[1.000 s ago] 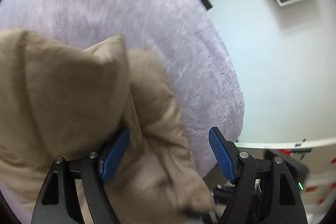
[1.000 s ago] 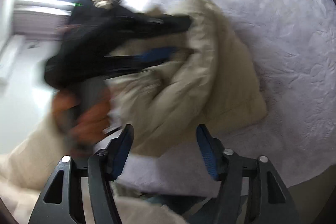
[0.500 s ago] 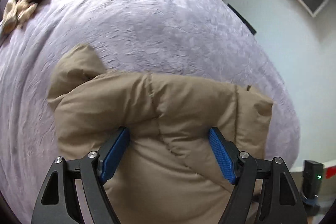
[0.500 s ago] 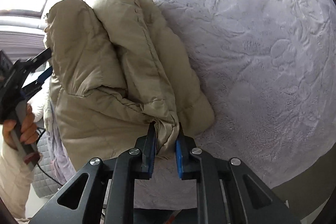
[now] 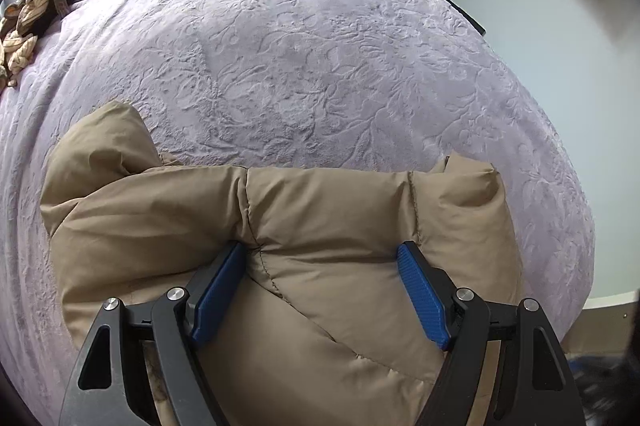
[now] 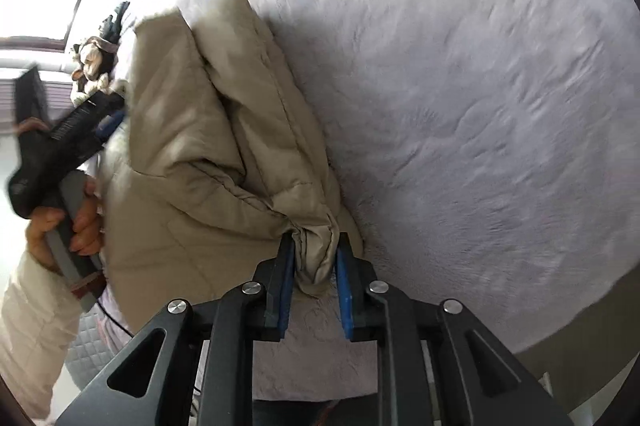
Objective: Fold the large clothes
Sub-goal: 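Fold the jacket over the right tool's grasp with the left tool, pressing it down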
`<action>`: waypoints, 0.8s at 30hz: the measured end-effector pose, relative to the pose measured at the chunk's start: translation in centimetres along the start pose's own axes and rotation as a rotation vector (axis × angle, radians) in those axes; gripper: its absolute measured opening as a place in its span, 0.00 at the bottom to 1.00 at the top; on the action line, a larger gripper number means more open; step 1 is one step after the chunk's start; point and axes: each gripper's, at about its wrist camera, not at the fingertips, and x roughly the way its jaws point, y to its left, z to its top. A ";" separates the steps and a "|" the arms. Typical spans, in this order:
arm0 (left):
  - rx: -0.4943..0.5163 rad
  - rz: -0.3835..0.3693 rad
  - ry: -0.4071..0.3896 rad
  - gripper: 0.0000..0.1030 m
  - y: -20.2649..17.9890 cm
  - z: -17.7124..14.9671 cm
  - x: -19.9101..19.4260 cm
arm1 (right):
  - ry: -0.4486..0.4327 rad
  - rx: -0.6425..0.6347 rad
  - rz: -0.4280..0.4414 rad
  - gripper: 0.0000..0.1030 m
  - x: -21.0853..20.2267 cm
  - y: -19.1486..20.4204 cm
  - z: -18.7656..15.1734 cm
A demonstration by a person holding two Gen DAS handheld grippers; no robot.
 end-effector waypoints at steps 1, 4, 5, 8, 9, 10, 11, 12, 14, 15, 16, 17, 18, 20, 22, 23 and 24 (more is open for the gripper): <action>-0.001 0.000 -0.001 0.76 0.2 0.0 -0.1 | -0.042 -0.010 -0.012 0.20 -1.5 0.2 0.0; 0.001 0.006 -0.002 0.76 0.1 -0.1 -0.1 | -0.158 -0.052 -0.010 0.20 -4.7 1.2 0.8; 0.002 0.010 -0.002 0.76 0.0 -0.1 -0.1 | -0.174 -0.066 0.019 0.20 -5.4 1.7 1.3; -0.003 0.016 -0.002 0.76 -0.1 -0.1 -0.1 | -0.157 -0.147 0.070 0.20 -5.0 4.4 2.6; -0.006 0.019 0.000 0.76 -0.1 -0.1 -0.2 | -0.144 -0.174 0.074 0.20 -4.4 5.2 2.5; -0.010 0.023 0.001 0.76 0.0 -0.2 -0.4 | -0.121 -0.198 0.072 0.20 -3.4 6.1 2.3; -0.014 0.029 0.002 0.76 0.0 -0.2 -0.6 | -0.087 -0.220 0.059 0.20 -2.1 6.8 2.4; -0.017 0.033 0.003 0.76 0.1 -0.2 -0.9 | -0.055 -0.236 0.035 0.20 -0.9 7.4 2.6; -0.022 0.031 0.007 0.76 0.3 -0.4 -1.6 | -0.013 -0.262 -0.020 0.20 1.2 7.7 1.6; -0.023 0.031 0.011 0.76 0.4 -0.5 -2.0 | 0.006 -0.266 -0.030 0.20 1.8 7.9 1.7; -0.023 0.034 0.013 0.76 0.4 -0.6 -2.3 | 0.024 -0.256 -0.030 0.20 2.5 7.7 1.6; -0.023 0.041 0.018 0.76 0.5 -0.8 -2.7 | 0.034 -0.242 -0.022 0.20 2.9 7.4 1.6; -0.023 0.047 0.020 0.76 0.4 -0.9 -2.9 | 0.040 -0.238 -0.017 0.20 3.1 7.2 1.7; -0.025 0.064 0.026 0.76 0.4 -1.2 -3.6 | 0.046 -0.256 -0.020 0.23 3.4 7.2 2.0; -0.031 0.079 0.033 0.76 0.4 -1.7 -4.4 | 0.059 -0.270 -0.030 0.26 4.0 7.0 2.1; -0.035 0.083 0.035 0.76 0.4 -1.9 -4.8 | 0.065 -0.262 -0.027 0.26 4.3 6.9 2.2; -0.039 0.087 0.037 0.76 0.5 -2.1 -5.2 | 0.070 -0.248 -0.022 0.27 4.3 6.8 2.2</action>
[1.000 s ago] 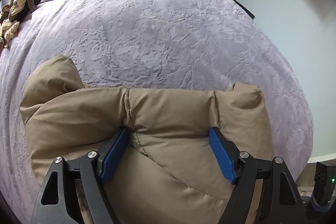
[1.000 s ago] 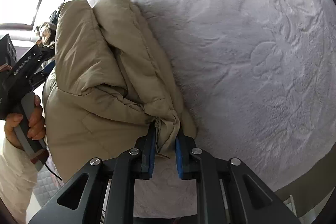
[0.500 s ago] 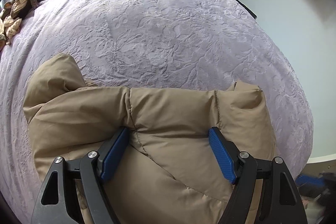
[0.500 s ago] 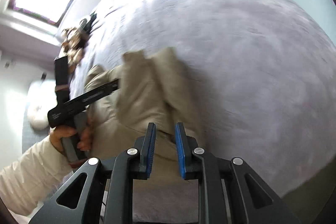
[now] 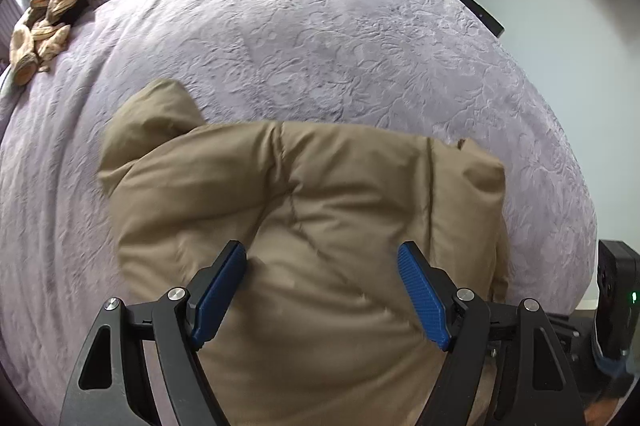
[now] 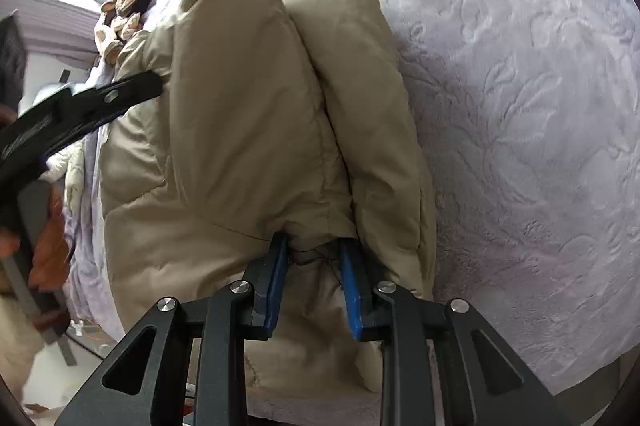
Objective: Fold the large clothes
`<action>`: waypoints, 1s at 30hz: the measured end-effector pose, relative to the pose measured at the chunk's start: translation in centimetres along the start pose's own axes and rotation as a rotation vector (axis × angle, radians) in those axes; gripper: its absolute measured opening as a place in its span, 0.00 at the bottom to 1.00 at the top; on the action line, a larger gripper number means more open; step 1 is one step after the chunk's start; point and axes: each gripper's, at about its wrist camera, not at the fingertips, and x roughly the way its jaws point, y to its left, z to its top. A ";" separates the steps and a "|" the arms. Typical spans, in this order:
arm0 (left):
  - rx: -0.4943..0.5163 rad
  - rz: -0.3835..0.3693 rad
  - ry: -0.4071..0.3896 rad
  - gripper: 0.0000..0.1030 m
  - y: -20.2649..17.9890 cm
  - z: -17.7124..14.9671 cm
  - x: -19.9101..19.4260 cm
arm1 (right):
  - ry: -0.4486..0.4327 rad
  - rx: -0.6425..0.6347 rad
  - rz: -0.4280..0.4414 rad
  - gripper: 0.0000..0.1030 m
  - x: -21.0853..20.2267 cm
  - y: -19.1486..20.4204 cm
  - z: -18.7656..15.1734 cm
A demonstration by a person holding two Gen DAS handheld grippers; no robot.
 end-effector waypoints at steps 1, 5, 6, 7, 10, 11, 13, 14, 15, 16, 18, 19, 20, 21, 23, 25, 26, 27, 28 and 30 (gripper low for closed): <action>-0.007 0.005 0.004 0.76 0.2 -0.3 -0.5 | 0.001 0.006 0.001 0.27 0.0 0.0 0.1; -0.044 0.016 0.028 0.76 1.3 -1.6 -2.0 | 0.002 0.019 0.003 0.30 -0.4 0.4 0.3; -0.052 0.018 0.033 0.76 1.5 -2.0 -2.3 | 0.001 0.020 0.008 0.30 -0.8 0.6 0.2; -0.062 0.023 0.038 0.76 1.8 -2.5 -2.7 | 0.001 0.019 0.010 0.30 -0.7 0.9 0.7; -0.083 0.037 0.045 0.76 2.5 -3.8 -3.7 | -0.010 0.011 0.013 0.31 -1.8 1.1 0.7; -0.091 0.045 0.047 0.84 2.8 -4.3 -4.0 | -0.015 0.008 0.013 0.32 -2.2 1.1 0.6; -0.104 0.049 0.042 0.93 3.2 -5.0 -4.5 | -0.026 0.002 0.016 0.35 -2.9 1.5 0.7; -0.113 0.051 0.040 0.93 3.5 -5.5 -4.8 | -0.032 -0.002 0.016 0.36 -3.2 1.6 0.7; -0.122 0.049 0.048 0.93 3.7 -5.9 -4.9 | -0.036 -0.007 0.016 0.37 -3.5 1.8 0.8; -0.132 0.046 0.054 0.93 3.9 -6.2 -4.9 | -0.038 -0.011 0.014 0.39 -3.7 1.9 0.7; -0.163 0.041 0.061 0.93 4.6 -6.9 -4.9 | -0.038 -0.023 0.005 0.41 -3.9 2.3 0.9; -0.173 0.042 0.062 0.93 4.7 -7.2 -4.9 | -0.035 -0.027 0.002 0.41 -3.9 2.5 0.9; -0.180 0.044 0.062 0.93 4.9 -7.4 -4.8 | -0.031 -0.031 -0.002 0.41 -3.9 2.7 1.0; -0.187 0.046 0.063 0.96 5.2 -7.7 -4.7 | -0.029 -0.034 -0.004 0.42 -4.0 2.7 1.0; -0.195 0.043 0.060 1.00 5.6 -8.2 -4.5 | -0.024 -0.036 -0.008 0.47 -3.9 2.9 1.1; -0.206 0.028 0.066 1.00 6.0 -8.6 -4.1 | -0.023 -0.037 -0.009 0.52 -4.0 2.9 1.1; -0.213 0.021 0.069 1.00 6.2 -8.9 -3.8 | -0.025 -0.039 -0.013 0.53 -4.0 2.9 1.2; -0.220 0.017 0.071 1.00 6.5 -9.1 -3.6 | -0.027 -0.041 -0.015 0.56 -4.0 2.9 1.2; -0.225 0.014 0.073 1.00 6.6 -9.2 -3.3 | -0.028 -0.040 -0.019 0.59 -4.1 2.8 1.3; -0.244 0.001 0.079 1.00 7.0 -9.6 -2.8 | -0.032 -0.034 -0.027 0.65 -4.1 2.5 1.4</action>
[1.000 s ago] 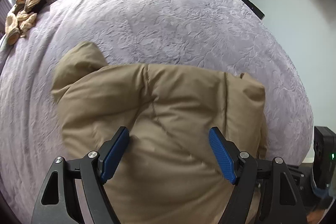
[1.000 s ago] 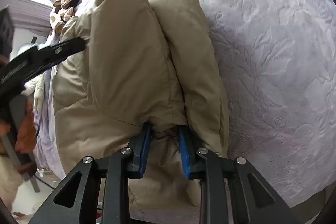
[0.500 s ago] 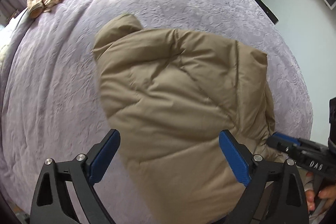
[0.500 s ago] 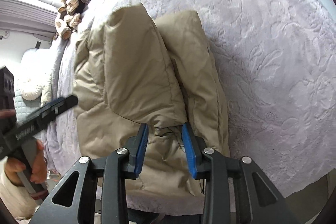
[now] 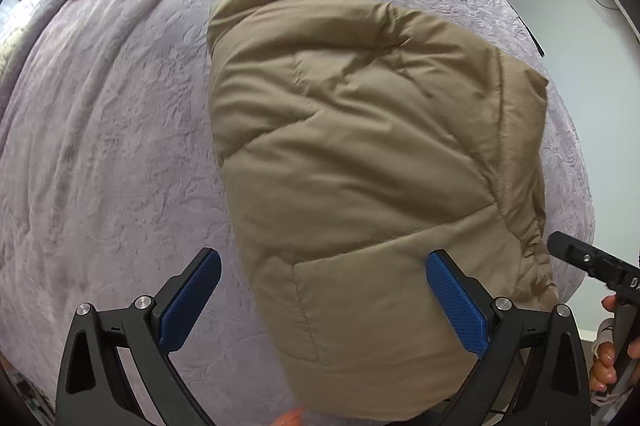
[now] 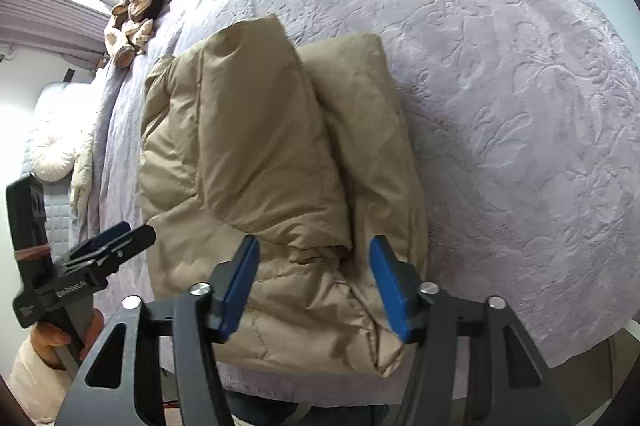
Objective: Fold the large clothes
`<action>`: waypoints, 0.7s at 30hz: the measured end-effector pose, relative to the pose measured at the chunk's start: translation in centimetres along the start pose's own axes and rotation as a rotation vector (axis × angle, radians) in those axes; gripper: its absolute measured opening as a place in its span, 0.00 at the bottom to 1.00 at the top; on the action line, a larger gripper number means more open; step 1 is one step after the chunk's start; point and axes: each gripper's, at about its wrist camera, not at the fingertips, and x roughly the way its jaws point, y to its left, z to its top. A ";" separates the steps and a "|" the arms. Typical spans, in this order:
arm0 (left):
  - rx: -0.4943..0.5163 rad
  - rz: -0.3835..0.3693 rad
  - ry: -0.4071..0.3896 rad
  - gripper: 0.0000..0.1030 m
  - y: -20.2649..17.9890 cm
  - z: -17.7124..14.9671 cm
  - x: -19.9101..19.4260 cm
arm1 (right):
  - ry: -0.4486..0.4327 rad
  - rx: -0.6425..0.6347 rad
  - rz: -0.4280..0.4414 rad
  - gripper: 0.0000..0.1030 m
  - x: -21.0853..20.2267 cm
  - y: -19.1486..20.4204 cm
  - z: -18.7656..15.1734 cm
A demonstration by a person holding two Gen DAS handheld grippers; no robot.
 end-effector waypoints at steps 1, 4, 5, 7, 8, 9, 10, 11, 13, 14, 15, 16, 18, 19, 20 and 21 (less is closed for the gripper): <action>-0.015 -0.011 0.007 1.00 0.3 -0.1 0.3 | -0.001 0.003 -0.002 0.69 0.0 -0.3 0.1; -0.049 -0.037 0.020 1.00 0.7 0.0 0.8 | 0.000 0.017 -0.008 0.79 0.0 -1.1 0.4; -0.052 -0.039 0.022 1.00 0.8 0.0 0.9 | 0.000 0.022 -0.010 0.79 0.1 -1.3 0.5; -0.053 -0.038 0.022 1.00 0.8 0.1 1.0 | 0.002 0.032 -0.018 0.81 0.3 -1.8 0.7; -0.052 -0.037 0.024 1.00 0.8 0.2 1.1 | 0.002 0.036 -0.018 0.82 0.4 -2.0 0.9; -0.050 -0.036 0.027 1.00 0.7 0.2 1.2 | -0.001 0.037 -0.020 0.92 0.5 -2.2 1.0; -0.048 -0.036 0.029 1.00 0.8 0.4 1.2 | -0.008 0.037 -0.024 0.99 0.6 -2.3 1.1; -0.045 -0.035 0.031 1.00 0.8 0.5 1.3 | -0.029 0.035 -0.030 1.00 0.5 -2.3 1.2; -0.040 -0.035 0.033 1.00 0.7 0.8 1.3 | -0.057 0.033 -0.035 1.00 0.5 -2.5 1.5; -0.037 -0.035 0.034 1.00 0.7 0.9 1.4 | -0.056 0.034 -0.031 1.00 0.7 -2.6 1.7; -0.035 -0.036 0.036 1.00 0.7 1.0 1.4 | -0.047 0.041 -0.024 1.00 0.9 -2.8 1.9; -0.033 -0.037 0.037 1.00 0.7 1.1 1.4 | -0.037 0.046 -0.017 1.00 1.1 -2.9 2.1; -0.031 -0.040 0.039 1.00 0.7 1.2 1.5 | 0.012 0.062 -0.003 1.00 1.8 -3.4 2.5; -0.031 -0.043 0.043 1.00 0.8 1.3 1.5 | 0.039 0.078 0.004 1.00 2.2 -3.7 2.7; -0.033 -0.045 0.048 1.00 0.8 1.3 1.6 | 0.057 0.098 0.016 1.00 2.5 -4.1 2.8; -0.037 -0.048 0.054 1.00 0.9 1.4 1.7 | 0.066 0.113 0.024 1.00 2.7 -4.5 2.9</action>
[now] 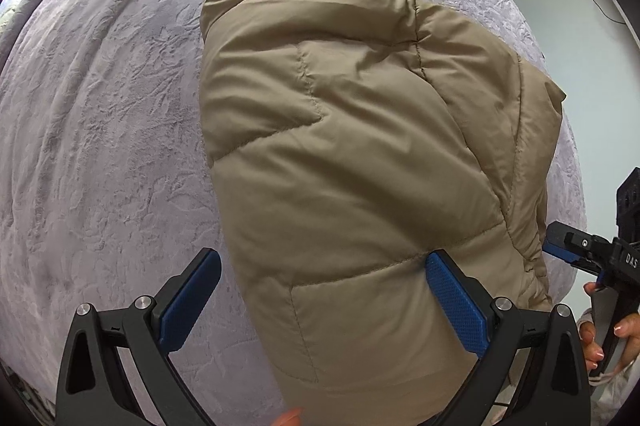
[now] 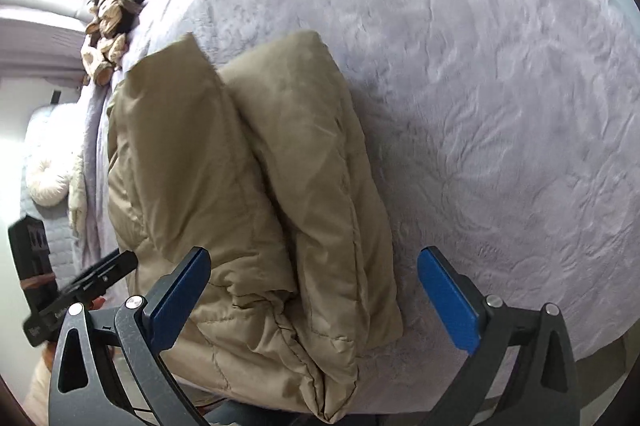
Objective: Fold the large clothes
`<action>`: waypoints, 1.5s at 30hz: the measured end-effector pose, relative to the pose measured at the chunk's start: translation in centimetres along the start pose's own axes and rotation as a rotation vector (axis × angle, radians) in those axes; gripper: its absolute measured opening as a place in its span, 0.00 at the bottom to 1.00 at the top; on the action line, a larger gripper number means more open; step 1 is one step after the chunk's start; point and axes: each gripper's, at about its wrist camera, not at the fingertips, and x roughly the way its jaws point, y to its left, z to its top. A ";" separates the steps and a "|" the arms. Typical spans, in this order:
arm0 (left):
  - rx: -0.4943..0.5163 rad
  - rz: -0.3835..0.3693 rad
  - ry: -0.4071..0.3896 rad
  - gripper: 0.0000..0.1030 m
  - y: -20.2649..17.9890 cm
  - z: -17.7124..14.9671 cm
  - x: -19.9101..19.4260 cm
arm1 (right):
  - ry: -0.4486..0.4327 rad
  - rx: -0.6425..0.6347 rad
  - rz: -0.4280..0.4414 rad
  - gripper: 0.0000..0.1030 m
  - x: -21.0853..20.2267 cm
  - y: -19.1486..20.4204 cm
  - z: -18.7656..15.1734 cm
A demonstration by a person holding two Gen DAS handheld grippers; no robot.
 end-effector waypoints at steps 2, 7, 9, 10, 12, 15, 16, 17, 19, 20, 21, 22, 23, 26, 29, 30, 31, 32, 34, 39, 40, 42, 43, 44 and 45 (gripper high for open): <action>-0.001 -0.003 0.003 1.00 0.1 0.1 0.1 | 0.010 0.028 0.013 1.00 0.3 -0.6 0.3; 0.012 -0.038 0.005 1.00 0.4 0.0 0.1 | 0.016 0.038 0.008 1.00 0.5 -1.2 0.6; 0.000 -0.077 0.006 1.00 1.1 -0.1 0.0 | 0.018 0.035 0.009 1.00 0.6 -1.3 0.7; -0.012 -0.087 0.005 1.00 1.4 -0.1 0.0 | 0.016 0.034 0.012 1.00 0.5 -1.3 0.8; -0.055 -0.101 0.004 1.00 2.7 -0.1 0.0 | 0.013 0.034 0.018 1.00 0.5 -1.4 0.9; -0.124 -0.142 0.001 1.00 4.4 -0.1 0.0 | 0.014 0.040 0.023 1.00 0.5 -1.8 1.1; -0.139 -0.157 -0.003 1.00 4.8 -0.1 0.0 | 0.015 0.044 0.028 1.00 0.5 -1.9 1.1; -0.157 -0.187 -0.010 1.00 5.4 -0.1 -0.1 | 0.017 0.048 0.034 1.00 0.5 -2.0 1.1; -0.173 -0.252 -0.022 1.00 6.1 -0.1 -0.2 | 0.017 0.051 0.050 1.00 0.5 -2.2 1.1; -0.183 -0.294 -0.031 1.00 6.5 -0.1 -0.2 | 0.017 0.051 0.061 1.00 0.6 -2.3 1.2; -0.191 -0.318 -0.036 1.00 6.8 -0.1 -0.1 | 0.016 0.051 0.077 1.00 0.6 -2.4 1.3; -0.200 -0.340 -0.035 1.00 7.2 0.0 0.0 | 0.016 0.051 0.089 1.00 0.6 -2.5 1.4; -0.206 -0.363 -0.031 1.00 7.5 0.0 0.3 | 0.018 0.051 0.099 1.00 0.7 -2.6 1.5; -0.210 -0.454 -0.005 1.00 7.8 0.2 1.0 | 0.031 0.057 0.126 1.00 1.2 -3.0 1.9; -0.202 -0.507 0.008 1.00 7.8 -0.1 1.7 | 0.034 0.058 0.173 1.00 1.4 -3.2 2.3; -0.196 -0.521 0.007 1.00 7.8 -0.2 2.0 | 0.036 0.055 0.195 1.00 1.5 -3.3 2.5; -0.194 -0.528 0.008 1.00 7.7 -0.2 2.3 | 0.039 0.051 0.215 1.00 1.7 -3.2 2.7; -0.195 -0.529 0.009 1.00 7.9 -0.2 2.7 | 0.046 0.044 0.239 1.00 1.9 -3.3 2.9; -0.208 -0.532 0.024 1.00 8.5 -0.2 3.5 | 0.066 0.031 0.272 1.00 2.7 -3.2 3.4; -0.254 -0.600 0.070 1.00 9.4 -0.1 6.6 | 0.129 -0.019 0.320 1.00 5.1 -2.5 4.7; -0.256 -0.611 0.069 1.00 9.3 -0.2 6.9 | 0.138 -0.027 0.325 1.00 5.5 -2.4 4.9; -0.263 -0.633 0.066 1.00 9.3 -0.1 7.6 | 0.165 -0.045 0.341 1.00 6.7 -2.0 5.4; -0.272 -0.646 0.064 1.00 9.3 -0.1 7.9 | 0.173 -0.051 0.350 1.00 7.1 -1.8 5.6; -0.282 -0.655 0.064 1.00 9.3 -0.2 8.2 | 0.185 -0.055 0.364 1.00 7.7 -1.6 5.9; -0.294 -0.665 0.065 1.00 9.3 -0.2 8.6 | 0.192 -0.056 0.377 1.00 8.2 -1.4 6.1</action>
